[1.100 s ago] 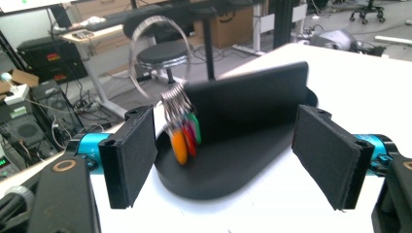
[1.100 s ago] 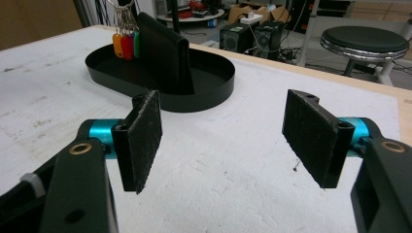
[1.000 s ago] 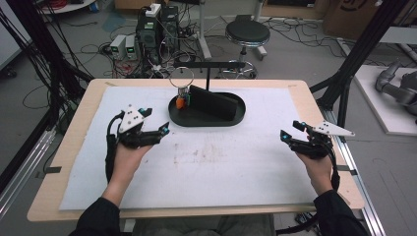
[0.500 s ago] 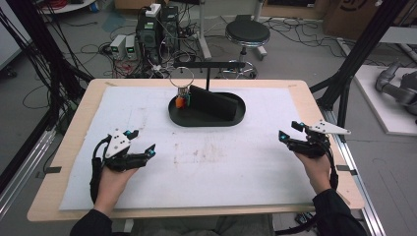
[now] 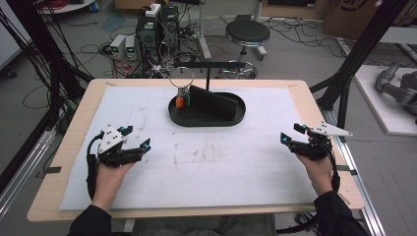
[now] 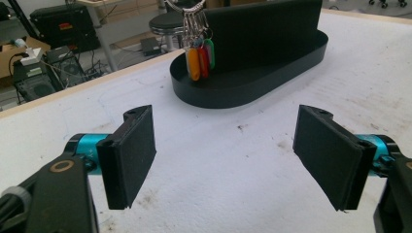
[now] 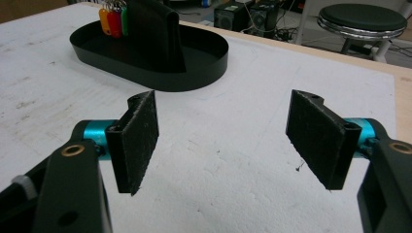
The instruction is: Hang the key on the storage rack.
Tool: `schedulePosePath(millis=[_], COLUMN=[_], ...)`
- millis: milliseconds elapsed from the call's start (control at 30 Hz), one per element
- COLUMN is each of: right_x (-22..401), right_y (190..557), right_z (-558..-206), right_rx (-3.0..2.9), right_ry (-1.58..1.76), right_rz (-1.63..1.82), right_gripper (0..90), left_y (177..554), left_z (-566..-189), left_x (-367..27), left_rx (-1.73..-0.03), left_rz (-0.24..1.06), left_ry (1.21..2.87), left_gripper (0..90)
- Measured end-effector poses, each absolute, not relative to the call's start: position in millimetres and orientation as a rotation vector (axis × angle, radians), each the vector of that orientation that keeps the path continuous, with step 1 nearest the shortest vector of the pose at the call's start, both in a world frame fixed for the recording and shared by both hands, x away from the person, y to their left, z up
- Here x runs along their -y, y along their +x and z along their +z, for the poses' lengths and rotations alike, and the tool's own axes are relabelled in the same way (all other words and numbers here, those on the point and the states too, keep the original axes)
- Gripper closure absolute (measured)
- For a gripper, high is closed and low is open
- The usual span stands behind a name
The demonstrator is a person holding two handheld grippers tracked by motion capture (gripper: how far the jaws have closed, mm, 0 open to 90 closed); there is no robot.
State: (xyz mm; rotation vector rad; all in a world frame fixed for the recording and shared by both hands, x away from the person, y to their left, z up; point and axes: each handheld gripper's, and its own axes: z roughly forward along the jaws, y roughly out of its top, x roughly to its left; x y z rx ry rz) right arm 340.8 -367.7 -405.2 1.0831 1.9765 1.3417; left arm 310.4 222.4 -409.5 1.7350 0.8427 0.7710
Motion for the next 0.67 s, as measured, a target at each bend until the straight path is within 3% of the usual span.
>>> schedulePosePath(millis=[667], right_x=[369.9], right_y=[343.6], right_z=[-407.4], right_rx=[-1.986], right_ry=[1.09], right_rz=[1.342], right_gripper=[26.4], left_y=[315.4], left_z=[-408.2], left_x=[-229.0], left_rx=[-0.878], left_rz=[0.766], left_ry=[1.716], left_gripper=[22.9])
